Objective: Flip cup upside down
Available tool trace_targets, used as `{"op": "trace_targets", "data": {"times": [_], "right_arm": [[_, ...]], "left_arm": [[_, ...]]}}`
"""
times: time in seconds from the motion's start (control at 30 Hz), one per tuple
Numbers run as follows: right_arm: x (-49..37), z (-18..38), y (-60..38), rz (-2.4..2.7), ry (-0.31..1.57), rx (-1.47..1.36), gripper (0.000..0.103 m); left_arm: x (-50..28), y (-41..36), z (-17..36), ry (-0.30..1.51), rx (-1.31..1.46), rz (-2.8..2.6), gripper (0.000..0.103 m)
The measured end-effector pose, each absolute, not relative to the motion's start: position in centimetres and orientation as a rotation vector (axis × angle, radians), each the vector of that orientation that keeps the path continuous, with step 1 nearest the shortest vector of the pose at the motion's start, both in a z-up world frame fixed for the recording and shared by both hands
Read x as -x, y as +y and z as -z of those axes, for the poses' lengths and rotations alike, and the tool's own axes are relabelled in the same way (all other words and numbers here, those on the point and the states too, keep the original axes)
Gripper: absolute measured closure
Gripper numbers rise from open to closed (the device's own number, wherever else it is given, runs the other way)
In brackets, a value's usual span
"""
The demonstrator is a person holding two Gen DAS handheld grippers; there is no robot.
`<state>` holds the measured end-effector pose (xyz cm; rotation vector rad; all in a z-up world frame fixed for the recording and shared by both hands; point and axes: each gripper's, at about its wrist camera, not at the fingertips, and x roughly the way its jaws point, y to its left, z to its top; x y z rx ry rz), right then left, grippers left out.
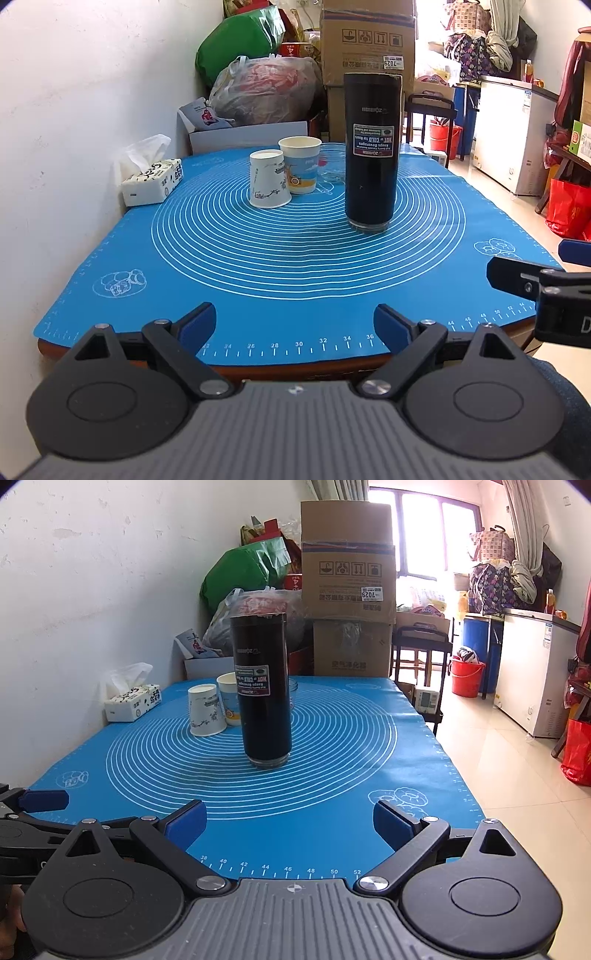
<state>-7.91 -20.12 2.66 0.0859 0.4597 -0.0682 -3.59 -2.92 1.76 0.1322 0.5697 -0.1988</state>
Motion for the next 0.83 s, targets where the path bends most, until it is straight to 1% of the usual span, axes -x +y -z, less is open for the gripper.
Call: {"op": "trace_targets", "data": {"times": [0.83], "right_arm": [[7.75, -2.32, -20.66, 0.071, 0.463, -0.103, 0.005]], "left_arm": [[3.78, -2.78, -1.72, 0.557, -0.125, 0.192, 0.011]]}}
